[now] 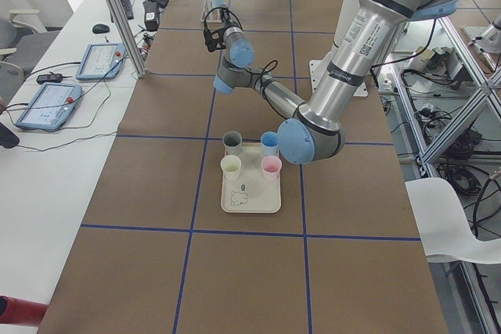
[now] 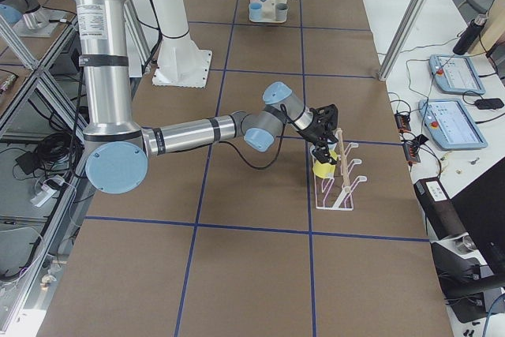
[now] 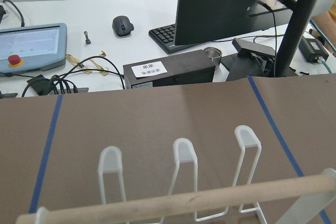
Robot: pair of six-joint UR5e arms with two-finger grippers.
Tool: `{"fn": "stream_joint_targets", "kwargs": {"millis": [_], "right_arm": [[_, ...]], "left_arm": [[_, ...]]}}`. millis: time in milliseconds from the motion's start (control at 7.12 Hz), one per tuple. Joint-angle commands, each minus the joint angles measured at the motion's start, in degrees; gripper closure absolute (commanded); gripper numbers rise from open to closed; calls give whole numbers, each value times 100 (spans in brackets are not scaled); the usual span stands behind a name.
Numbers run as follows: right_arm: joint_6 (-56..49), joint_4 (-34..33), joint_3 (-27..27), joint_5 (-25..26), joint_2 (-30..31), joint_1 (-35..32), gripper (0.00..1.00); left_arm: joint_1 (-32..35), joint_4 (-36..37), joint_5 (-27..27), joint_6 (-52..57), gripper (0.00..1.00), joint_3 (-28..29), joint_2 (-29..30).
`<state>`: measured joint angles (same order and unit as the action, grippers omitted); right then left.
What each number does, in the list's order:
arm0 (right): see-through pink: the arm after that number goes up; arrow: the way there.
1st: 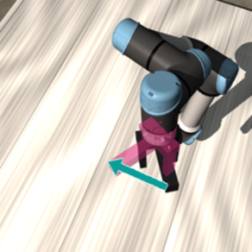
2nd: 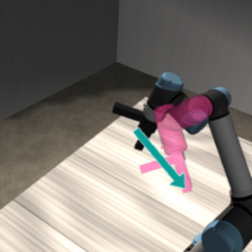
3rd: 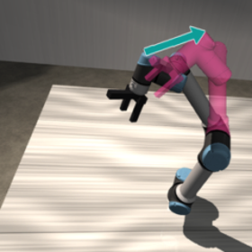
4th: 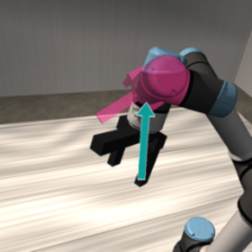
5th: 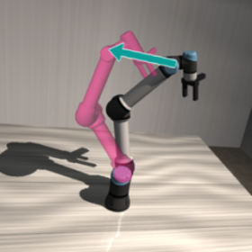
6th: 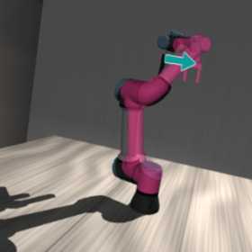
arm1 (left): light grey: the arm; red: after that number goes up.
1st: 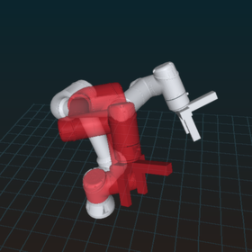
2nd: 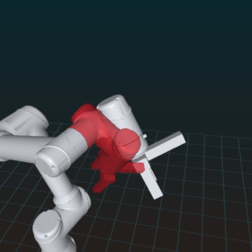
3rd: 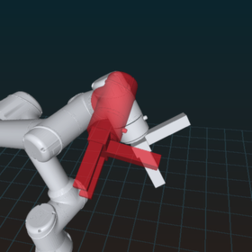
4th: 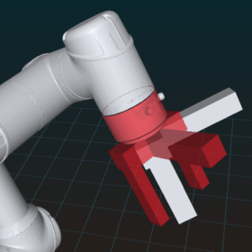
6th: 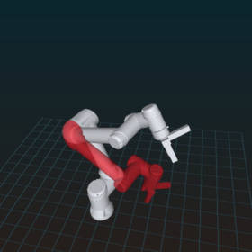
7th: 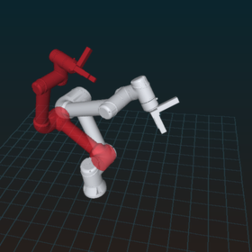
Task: Transfer IKEA cup to right arm and place on rack
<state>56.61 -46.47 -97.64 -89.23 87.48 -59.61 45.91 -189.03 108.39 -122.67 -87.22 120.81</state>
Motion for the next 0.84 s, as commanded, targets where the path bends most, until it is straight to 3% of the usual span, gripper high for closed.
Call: {"fn": "stream_joint_targets", "kwargs": {"millis": [0, 140, 421, 702], "right_arm": [[8, -63, -516, -533, 102, -68, 0], [17, -90, -815, -552, 138, -59, 0], [565, -152, -1125, -762, 156, 298, 0], [1413, -169, -1397, 531, 85, 1605, 0]], "left_arm": [[119, 111, 85, 1176, 24, -58, -414], [398, 199, 399, 2167, 24, -58, -809], [1495, 970, 1610, 4223, 25, -250, -1399], [1709, 2109, 1598, 6262, 25, -820, -2311]]}}
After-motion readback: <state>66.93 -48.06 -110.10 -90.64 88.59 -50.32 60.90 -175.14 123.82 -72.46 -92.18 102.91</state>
